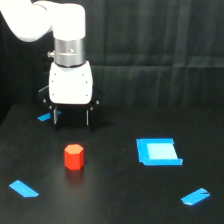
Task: Pick up the red object from the table
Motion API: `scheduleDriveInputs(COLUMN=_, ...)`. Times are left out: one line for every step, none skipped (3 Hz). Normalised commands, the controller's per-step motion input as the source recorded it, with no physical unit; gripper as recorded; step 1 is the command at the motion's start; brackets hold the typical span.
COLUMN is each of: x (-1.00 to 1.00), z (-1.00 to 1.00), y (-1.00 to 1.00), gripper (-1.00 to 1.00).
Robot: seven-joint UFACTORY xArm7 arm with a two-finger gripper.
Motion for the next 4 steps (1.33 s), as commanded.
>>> scheduleDriveInputs(x=0.44, z=0.16, y=-0.77, gripper=0.98)
scheduleDriveInputs(x=0.21, z=0.21, y=-0.93, gripper=1.0)
scheduleDriveInputs(x=0.01, z=0.1, y=-0.79, gripper=1.0)
scheduleDriveInputs(x=-0.06, z=0.12, y=-0.88, gripper=1.0)
